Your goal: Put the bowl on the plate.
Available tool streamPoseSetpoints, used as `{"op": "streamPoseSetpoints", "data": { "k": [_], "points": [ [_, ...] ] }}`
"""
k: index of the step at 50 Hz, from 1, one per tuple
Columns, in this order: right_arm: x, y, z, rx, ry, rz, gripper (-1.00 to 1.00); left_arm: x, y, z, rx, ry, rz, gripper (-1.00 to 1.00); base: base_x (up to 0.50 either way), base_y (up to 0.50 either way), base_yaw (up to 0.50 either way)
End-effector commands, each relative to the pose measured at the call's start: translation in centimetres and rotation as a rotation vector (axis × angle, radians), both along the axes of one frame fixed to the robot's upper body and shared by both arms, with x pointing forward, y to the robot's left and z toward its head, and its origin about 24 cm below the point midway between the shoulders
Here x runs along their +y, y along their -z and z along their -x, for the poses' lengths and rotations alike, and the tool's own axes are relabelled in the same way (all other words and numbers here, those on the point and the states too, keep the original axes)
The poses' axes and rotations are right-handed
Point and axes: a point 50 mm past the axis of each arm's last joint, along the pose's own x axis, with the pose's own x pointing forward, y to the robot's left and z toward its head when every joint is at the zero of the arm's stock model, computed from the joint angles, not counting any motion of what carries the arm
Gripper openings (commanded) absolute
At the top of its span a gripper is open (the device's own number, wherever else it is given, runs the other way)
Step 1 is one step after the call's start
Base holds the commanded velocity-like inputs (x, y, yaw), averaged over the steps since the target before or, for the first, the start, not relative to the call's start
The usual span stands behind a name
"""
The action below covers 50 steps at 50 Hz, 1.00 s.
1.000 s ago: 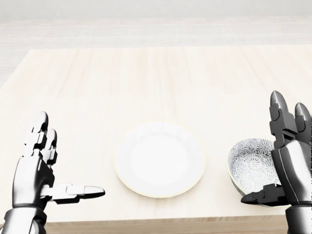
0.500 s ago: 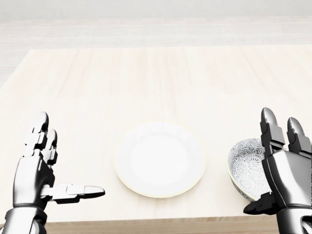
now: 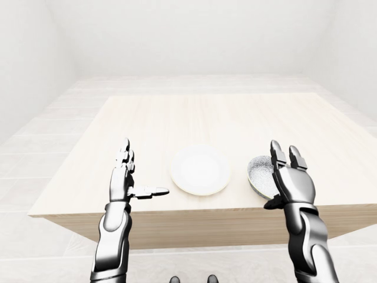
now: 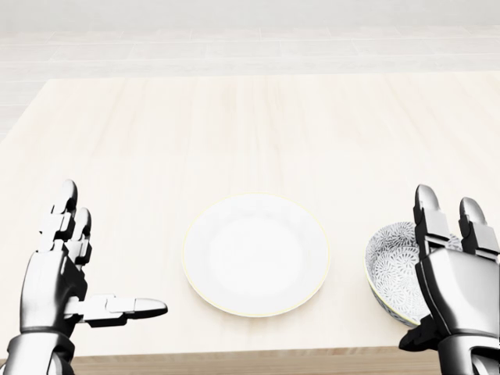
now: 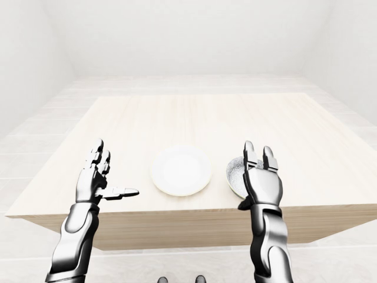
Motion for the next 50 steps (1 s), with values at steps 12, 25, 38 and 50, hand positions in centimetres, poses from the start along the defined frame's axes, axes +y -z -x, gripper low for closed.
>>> {"op": "streamPoseSetpoints", "data": {
  "k": [12,25,38,50],
  "points": [
    [0.2,0.5,0.1,0.038,0.009,0.106,1.00,0.2,0.2,0.0,0.003,-0.003,0.002,1.00,0.00,0.00,0.00],
    [0.3,1.7,0.2,0.088,0.014,0.148,1.00,0.5,0.4,-0.1,0.005,-0.005,0.004,1.00,0.00,0.00,0.00],
    [0.4,2.7,0.2,0.123,0.012,0.177,1.00,0.6,0.5,-0.1,0.004,-0.008,0.006,1.00,0.00,0.00,0.00],
    [0.5,3.6,0.1,0.142,0.008,0.181,1.00,0.7,0.4,-0.1,0.004,-0.008,0.007,1.00,0.00,0.00,0.00]
  ]
}}
